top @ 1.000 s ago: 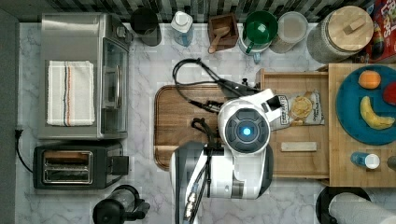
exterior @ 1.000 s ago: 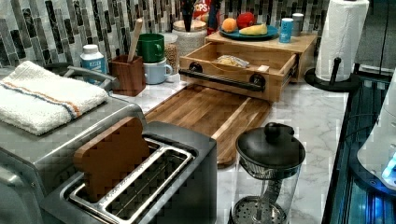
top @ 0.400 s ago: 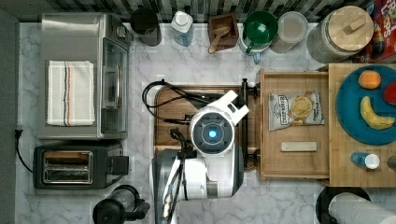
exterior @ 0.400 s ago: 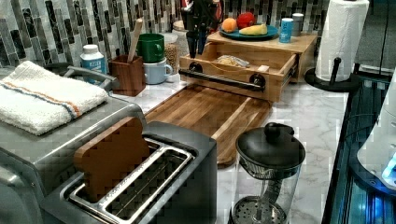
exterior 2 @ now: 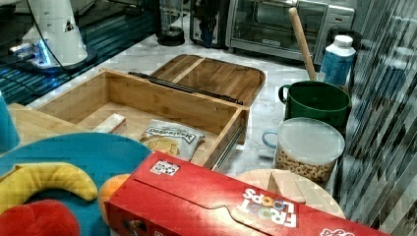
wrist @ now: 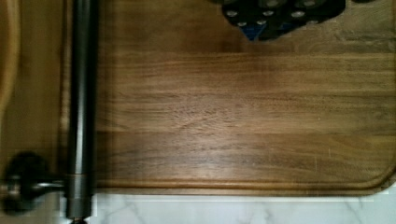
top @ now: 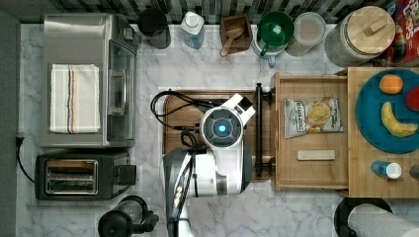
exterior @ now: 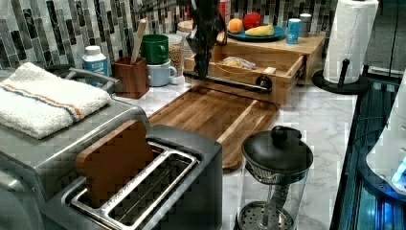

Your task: Close the drawer.

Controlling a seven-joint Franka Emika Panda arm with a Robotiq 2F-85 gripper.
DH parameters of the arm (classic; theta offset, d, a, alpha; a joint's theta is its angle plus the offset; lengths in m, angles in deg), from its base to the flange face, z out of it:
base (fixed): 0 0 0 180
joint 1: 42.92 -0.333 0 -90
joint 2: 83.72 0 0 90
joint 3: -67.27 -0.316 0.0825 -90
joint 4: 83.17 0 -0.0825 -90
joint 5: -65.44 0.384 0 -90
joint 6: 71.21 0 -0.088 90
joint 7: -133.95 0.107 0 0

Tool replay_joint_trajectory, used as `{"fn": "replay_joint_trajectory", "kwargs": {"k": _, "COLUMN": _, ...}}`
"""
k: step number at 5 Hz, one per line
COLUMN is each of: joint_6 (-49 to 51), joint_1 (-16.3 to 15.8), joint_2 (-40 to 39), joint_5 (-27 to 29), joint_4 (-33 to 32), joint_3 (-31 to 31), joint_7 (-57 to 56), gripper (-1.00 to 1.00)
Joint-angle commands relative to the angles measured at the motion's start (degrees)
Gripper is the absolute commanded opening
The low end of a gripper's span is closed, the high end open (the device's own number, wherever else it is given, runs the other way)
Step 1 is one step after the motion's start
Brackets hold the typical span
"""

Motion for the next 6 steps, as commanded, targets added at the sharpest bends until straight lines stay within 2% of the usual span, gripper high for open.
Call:
{"fn": "replay_joint_trajectory", "kwargs": {"k": 1, "joint_6": -4.4, "joint_1": 2.2, "joint_2": -5.0, "joint_5": 1.7, "joint_4": -1.3, "joint_3": 2.1, "joint_7": -12.8, "gripper": -1.00}}
{"fn": "replay_joint_trajectory", "kwargs": {"k": 2, "joint_6": -2.8, "joint_1": 3.0, "joint_2": -6.1, "joint_5": 1.4, "joint_4": 0.2, "joint_3": 3.2, "joint_7": -15.5, "gripper": -1.00}}
{"fn": "replay_joint_trajectory", "kwargs": {"k": 4, "joint_6": -2.5, "joint_1": 8.4, "joint_2": -10.4, "joint_5": 4.3, "joint_4": 5.3, "joint_3": 5.3, "joint_7": -28.4, "gripper": -1.00}}
{"fn": "replay_joint_trajectory", "kwargs": {"k": 6, "joint_6": -4.0, "joint_1": 12.4, "joint_2": -10.1, "joint_5": 5.6, "joint_4": 6.5, "joint_3": 7.0, "joint_7": -31.8, "gripper": -1.00}}
